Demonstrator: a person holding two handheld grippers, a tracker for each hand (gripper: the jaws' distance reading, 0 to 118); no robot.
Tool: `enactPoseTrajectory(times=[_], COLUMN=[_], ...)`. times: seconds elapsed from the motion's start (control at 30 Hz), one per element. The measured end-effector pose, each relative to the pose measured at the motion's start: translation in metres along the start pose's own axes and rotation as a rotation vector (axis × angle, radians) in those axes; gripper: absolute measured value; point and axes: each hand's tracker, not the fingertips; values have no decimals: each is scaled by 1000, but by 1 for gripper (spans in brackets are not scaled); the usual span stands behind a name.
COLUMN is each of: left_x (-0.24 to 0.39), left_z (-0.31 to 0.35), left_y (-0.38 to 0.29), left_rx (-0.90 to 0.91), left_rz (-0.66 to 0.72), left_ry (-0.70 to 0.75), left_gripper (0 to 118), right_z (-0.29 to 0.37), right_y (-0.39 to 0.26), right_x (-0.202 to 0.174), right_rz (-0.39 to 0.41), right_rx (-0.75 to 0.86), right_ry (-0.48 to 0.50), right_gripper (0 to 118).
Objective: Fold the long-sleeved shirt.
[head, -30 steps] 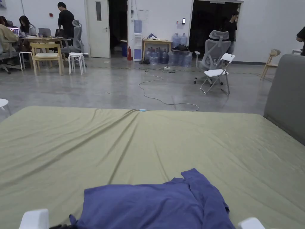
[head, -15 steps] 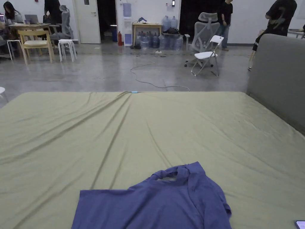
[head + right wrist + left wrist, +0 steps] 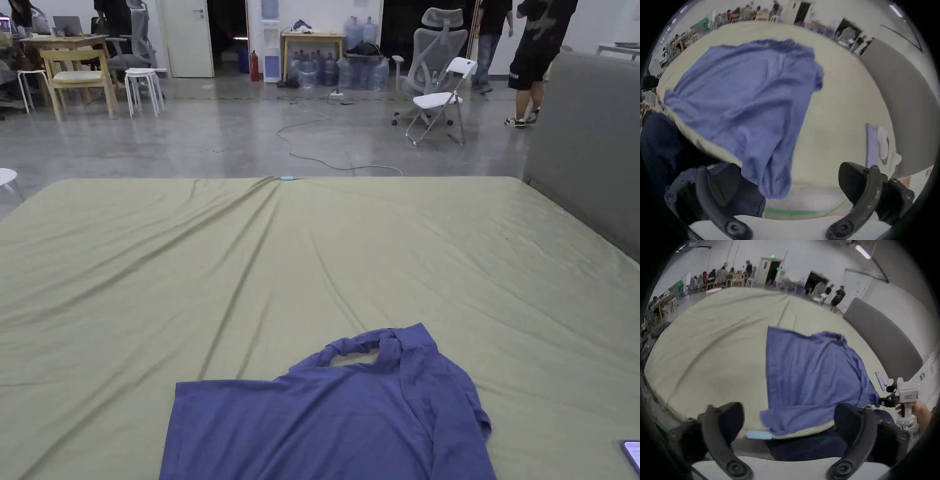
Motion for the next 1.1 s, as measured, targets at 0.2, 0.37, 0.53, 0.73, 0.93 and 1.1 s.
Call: enactPoseTrajectory(times=[0.2, 0.37, 0.53, 0.73, 0.93, 1.1], left_x=[1, 9, 8, -6, -19, 17], left_z=[5, -10, -82, -214, -281, -270], left_y=[4, 29, 107, 182, 173, 160], left_rx=[-112, -79, 9, -10, -175, -132], left_rz=[86, 68, -55, -172, -239, -411], left_ry=[-72, -87, -19, 207, 291, 314], left_gripper=[82, 0, 116, 113, 47, 2], right_z=[28, 42, 38, 23, 2, -14], right_y=[5, 5, 8, 4, 4, 10], right_x=[19, 16, 13, 10, 16, 20], right_rz=[-269, -390, -422, -445, -472, -465], right_rx=[90, 157, 160, 122, 43, -23], right_ry=[93, 128, 151, 140, 122, 43], right_gripper=[77, 3, 3, 3, 5, 118])
